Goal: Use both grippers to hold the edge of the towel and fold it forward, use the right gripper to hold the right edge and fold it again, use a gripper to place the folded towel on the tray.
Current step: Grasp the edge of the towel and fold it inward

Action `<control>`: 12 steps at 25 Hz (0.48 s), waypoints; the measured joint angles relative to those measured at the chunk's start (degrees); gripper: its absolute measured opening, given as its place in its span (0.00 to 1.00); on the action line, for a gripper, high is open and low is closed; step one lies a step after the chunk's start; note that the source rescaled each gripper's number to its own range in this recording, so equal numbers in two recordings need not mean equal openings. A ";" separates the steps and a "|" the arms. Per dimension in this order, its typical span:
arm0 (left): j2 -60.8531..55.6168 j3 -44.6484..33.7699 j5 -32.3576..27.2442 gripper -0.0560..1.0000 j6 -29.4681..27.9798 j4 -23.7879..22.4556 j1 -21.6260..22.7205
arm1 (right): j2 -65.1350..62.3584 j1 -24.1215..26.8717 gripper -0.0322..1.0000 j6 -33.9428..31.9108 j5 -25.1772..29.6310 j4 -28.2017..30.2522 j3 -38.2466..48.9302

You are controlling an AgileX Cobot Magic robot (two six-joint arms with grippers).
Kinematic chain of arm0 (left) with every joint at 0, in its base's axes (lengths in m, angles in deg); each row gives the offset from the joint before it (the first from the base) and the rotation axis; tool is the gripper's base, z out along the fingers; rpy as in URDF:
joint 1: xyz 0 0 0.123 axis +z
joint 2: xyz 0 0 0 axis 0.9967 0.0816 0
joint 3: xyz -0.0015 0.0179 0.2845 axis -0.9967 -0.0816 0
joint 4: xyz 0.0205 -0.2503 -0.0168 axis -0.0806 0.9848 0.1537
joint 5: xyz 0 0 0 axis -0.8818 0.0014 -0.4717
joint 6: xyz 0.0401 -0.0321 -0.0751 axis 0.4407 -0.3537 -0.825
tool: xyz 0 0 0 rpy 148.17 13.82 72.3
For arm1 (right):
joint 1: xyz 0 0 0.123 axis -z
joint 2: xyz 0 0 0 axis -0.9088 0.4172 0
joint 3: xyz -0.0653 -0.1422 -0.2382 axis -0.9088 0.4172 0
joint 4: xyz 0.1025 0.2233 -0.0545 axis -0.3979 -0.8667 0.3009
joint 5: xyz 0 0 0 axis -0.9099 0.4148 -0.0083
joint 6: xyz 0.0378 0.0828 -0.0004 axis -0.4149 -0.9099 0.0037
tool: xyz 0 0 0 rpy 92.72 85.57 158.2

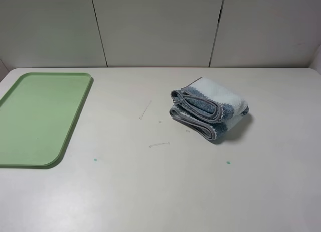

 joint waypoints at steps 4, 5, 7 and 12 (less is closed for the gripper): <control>0.00 0.00 0.00 0.86 0.00 0.00 0.00 | -0.11 0.63 1.00 0.00 0.00 -0.13 0.20; 0.00 0.00 0.00 0.86 0.00 0.00 0.00 | -0.07 0.76 1.00 0.00 0.00 -0.13 0.20; 0.00 0.00 0.00 0.86 0.00 0.00 0.00 | -0.07 0.82 1.00 0.00 0.00 -0.19 0.20; 0.00 0.00 0.00 0.86 0.00 0.00 0.00 | -0.07 0.82 1.00 0.00 0.00 -0.19 0.20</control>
